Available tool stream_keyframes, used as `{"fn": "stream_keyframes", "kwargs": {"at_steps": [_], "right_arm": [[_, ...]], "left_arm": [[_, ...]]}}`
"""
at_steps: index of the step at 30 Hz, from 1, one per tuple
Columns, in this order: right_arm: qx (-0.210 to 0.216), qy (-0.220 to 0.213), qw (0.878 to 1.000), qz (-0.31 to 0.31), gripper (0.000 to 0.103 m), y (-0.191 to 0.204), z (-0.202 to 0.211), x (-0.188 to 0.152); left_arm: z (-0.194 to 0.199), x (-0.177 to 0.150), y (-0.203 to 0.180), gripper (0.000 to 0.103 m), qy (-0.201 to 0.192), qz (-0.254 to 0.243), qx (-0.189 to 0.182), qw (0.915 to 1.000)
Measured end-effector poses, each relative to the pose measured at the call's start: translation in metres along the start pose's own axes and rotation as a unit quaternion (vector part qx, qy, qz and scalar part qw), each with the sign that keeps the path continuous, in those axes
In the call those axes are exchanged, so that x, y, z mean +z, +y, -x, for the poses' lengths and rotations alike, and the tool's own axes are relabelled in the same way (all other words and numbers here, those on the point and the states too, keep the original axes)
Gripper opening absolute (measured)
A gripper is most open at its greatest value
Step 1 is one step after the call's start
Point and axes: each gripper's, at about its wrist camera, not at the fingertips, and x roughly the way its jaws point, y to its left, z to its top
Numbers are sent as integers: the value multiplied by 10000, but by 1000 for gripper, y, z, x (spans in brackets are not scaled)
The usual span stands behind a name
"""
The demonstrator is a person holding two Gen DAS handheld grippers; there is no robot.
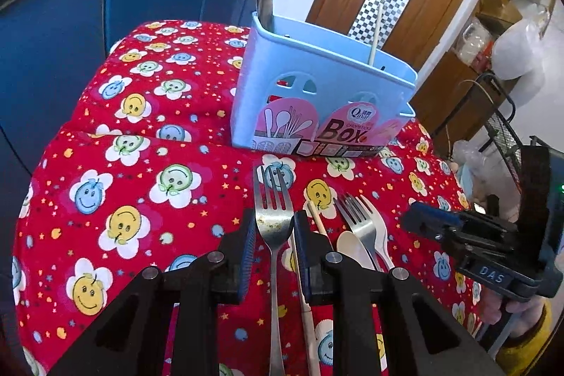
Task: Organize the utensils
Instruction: 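Grasp a metal fork with the left tool while the right tool grasps a white fork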
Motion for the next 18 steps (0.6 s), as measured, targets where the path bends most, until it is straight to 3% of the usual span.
{"fn": "stream_keyframes", "kwargs": {"at_steps": [4, 8, 11, 18], "right_arm": [[280, 228, 9993, -117, 26, 2, -14, 2], [639, 464, 9965, -287, 15, 1, -29, 2], [819, 349, 9954, -356, 6, 1, -25, 4], [763, -199, 9967, -190, 5, 6, 7, 5]], "left_arm": [[5, -2, 4, 22, -76, 29, -40, 10000], [10, -4, 7, 22, -169, 54, -109, 9998], [14, -5, 6, 22, -239, 30, -176, 9996], [26, -8, 4, 21, -480, 20, -408, 9980]]}}
